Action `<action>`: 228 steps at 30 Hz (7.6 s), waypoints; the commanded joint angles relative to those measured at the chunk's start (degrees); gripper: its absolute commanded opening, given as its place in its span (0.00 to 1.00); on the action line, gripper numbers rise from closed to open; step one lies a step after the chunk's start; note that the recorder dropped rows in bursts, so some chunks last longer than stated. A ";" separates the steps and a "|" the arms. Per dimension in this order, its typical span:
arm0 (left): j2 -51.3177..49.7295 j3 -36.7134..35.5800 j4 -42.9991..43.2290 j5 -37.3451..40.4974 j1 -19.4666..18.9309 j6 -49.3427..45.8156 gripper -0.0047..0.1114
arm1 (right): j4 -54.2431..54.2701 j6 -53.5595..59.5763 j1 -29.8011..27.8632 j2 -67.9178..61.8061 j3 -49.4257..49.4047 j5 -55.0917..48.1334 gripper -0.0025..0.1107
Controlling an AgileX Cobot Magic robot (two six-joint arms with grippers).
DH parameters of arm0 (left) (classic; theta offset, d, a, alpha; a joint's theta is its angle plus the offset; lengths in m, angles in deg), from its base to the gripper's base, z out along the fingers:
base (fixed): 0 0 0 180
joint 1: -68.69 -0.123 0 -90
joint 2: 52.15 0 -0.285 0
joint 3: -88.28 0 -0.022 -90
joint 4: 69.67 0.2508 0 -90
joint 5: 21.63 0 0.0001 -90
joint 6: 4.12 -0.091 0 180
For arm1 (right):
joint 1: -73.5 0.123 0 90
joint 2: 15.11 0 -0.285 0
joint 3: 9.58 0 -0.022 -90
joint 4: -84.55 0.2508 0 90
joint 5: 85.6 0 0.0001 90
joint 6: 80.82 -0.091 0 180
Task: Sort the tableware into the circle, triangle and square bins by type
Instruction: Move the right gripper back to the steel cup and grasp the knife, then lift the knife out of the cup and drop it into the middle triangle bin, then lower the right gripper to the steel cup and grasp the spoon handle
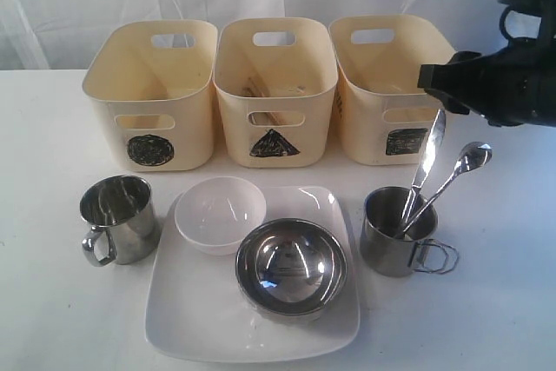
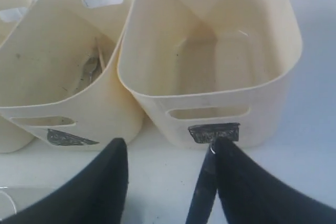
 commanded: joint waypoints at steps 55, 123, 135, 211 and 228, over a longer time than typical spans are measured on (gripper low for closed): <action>0.24 -0.22 -0.21 -0.21 -0.12 0.20 0.04 | -0.22 1.85 -1.30 -9.42 5.49 -4.50 0.02; 0.24 -0.22 -0.21 -0.21 -0.12 0.20 0.04 | 32.95 40.90 -1.19 -23.82 36.38 -27.39 0.02; 0.24 -0.22 -0.21 -0.21 -0.12 0.20 0.04 | 32.95 42.90 0.03 -36.44 46.28 -29.96 0.02; 0.24 -0.22 -0.21 -0.21 -0.12 0.20 0.04 | -43.57 -36.20 -8.63 22.54 -10.98 -24.76 0.52; 0.24 -0.22 -0.21 -0.21 -0.12 0.20 0.04 | -35.06 -35.94 -8.63 12.84 -12.08 -13.29 0.52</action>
